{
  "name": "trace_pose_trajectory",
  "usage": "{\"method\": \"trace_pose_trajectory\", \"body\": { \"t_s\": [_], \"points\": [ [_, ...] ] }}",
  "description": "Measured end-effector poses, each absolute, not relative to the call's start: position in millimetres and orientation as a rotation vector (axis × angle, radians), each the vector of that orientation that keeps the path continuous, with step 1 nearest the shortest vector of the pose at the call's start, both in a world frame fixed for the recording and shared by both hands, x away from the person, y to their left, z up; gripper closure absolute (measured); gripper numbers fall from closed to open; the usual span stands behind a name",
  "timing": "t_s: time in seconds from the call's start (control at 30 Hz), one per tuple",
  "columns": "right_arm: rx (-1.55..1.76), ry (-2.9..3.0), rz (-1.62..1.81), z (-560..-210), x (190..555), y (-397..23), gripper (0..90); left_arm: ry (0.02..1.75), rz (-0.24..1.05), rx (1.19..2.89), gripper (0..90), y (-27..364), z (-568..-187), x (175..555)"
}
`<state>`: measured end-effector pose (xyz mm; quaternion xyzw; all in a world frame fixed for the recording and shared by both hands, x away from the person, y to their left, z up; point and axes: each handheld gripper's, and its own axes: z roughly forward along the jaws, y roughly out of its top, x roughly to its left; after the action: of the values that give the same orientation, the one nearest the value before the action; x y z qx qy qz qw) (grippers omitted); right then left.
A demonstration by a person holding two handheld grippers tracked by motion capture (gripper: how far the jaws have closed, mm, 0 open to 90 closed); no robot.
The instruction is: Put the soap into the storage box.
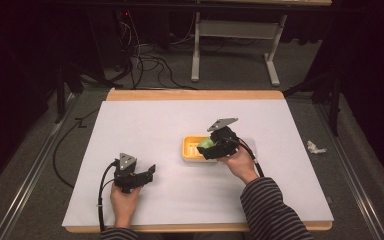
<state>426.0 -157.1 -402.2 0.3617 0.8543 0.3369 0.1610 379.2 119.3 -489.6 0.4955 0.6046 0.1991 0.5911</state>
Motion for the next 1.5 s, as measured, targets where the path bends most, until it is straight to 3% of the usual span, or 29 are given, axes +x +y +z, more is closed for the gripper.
{"method": "trace_pose_trajectory", "body": {
  "t_s": [1.0, 1.5],
  "points": [
    [1.119, 2.447, 0.935, -437, 454, -140, 25.8, 1.408, 0.464, 1.161, 22.9, 120, -490, 379],
    [1.102, 2.462, 0.908, -437, 452, -143, 25.5, 1.409, 0.465, 1.161, 22.9, 120, -490, 379]
  ]
}}
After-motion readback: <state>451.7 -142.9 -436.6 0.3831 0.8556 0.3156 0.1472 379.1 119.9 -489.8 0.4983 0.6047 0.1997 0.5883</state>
